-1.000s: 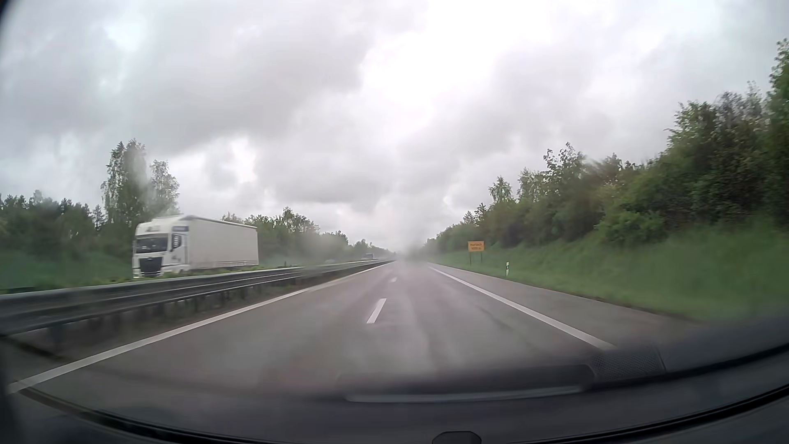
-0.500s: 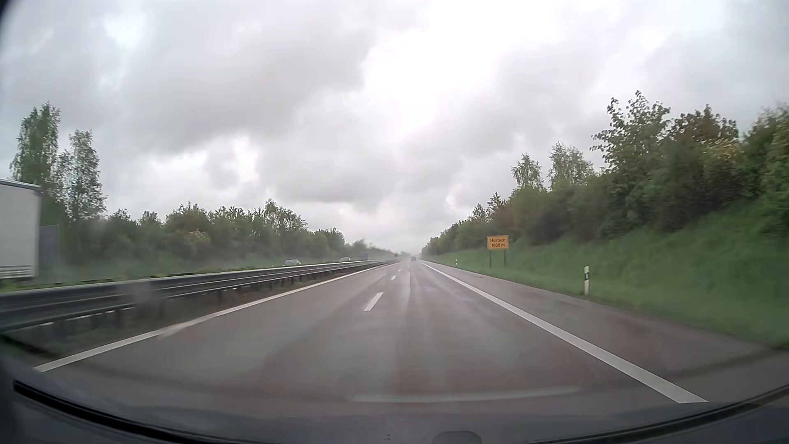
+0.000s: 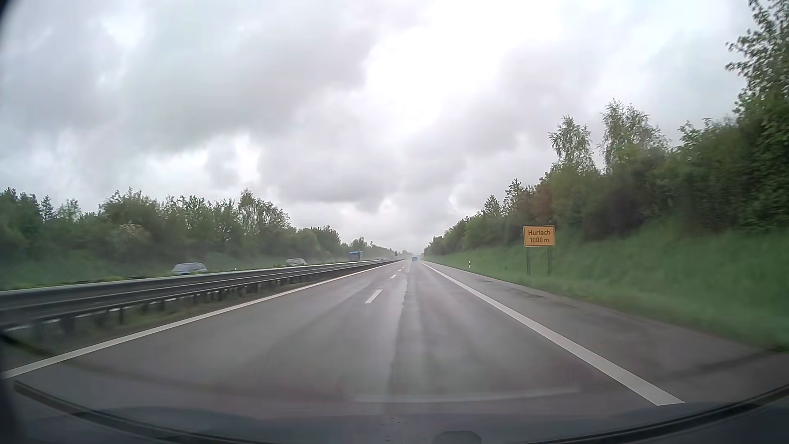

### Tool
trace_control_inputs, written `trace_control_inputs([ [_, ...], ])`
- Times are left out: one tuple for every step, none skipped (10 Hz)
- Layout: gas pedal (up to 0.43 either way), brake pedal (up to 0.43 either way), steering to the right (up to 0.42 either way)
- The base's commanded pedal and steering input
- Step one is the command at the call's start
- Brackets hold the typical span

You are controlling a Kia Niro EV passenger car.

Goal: Follow the waypoints while adhering to traffic rules and regulations

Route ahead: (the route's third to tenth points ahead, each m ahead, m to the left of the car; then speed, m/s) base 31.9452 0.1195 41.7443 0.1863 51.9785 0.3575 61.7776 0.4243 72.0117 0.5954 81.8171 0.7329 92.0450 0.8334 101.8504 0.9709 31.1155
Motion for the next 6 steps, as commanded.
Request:
trace_control_inputs([
  [0.287,0.000,-0.004],
  [0.287,0.000,-0.004],
  [0.287,0.000,-0.005],
  [0.287,0.000,-0.004],
  [0.287,0.000,-0.004],
  [0.287,0.000,-0.004],
])
